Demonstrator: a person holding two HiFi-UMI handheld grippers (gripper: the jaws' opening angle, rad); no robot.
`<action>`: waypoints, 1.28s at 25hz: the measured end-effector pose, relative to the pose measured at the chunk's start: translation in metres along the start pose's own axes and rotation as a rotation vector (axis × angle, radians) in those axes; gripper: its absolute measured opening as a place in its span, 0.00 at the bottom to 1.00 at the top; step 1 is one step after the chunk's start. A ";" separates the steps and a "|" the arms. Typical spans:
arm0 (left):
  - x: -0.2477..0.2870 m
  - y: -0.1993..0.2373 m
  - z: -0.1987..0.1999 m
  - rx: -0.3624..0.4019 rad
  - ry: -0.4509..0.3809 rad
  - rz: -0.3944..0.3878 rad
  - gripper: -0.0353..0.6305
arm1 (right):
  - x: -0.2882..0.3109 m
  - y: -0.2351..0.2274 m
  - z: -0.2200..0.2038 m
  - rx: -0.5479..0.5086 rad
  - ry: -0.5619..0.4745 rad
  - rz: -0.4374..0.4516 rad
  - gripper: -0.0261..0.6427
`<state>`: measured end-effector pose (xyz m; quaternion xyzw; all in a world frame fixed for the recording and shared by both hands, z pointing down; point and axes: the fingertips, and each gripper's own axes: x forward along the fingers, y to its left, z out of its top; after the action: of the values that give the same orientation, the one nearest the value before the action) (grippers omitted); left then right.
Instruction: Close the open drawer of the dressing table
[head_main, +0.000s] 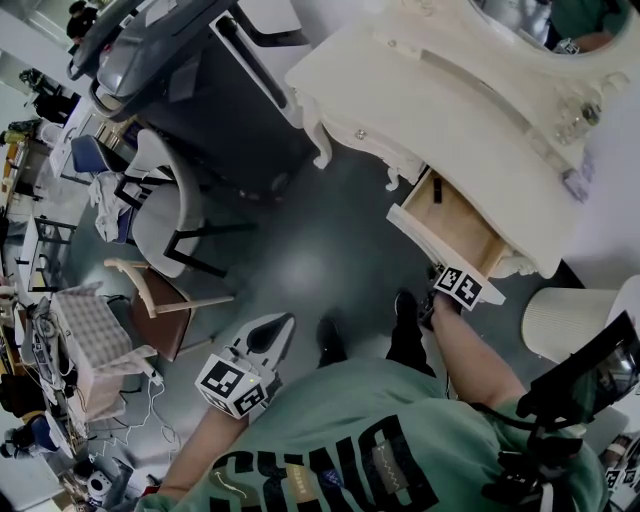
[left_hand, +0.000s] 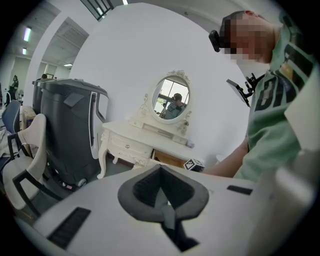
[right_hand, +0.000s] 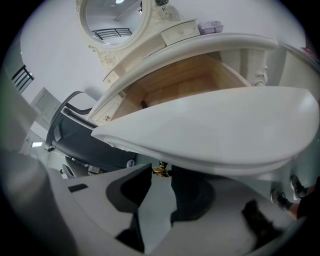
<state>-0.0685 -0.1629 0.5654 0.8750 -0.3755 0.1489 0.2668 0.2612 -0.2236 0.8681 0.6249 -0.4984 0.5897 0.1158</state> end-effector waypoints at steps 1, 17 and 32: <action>0.001 0.000 0.001 0.002 0.001 -0.001 0.05 | 0.000 0.000 0.002 0.000 -0.002 0.000 0.23; 0.022 -0.002 0.004 -0.010 0.021 -0.013 0.05 | 0.008 -0.006 0.036 -0.006 -0.034 -0.001 0.23; 0.034 0.004 0.013 -0.014 0.033 -0.011 0.05 | 0.014 -0.010 0.066 -0.002 -0.067 -0.017 0.23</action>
<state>-0.0477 -0.1923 0.5719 0.8727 -0.3672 0.1592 0.2797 0.3069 -0.2740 0.8666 0.6483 -0.4972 0.5670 0.1046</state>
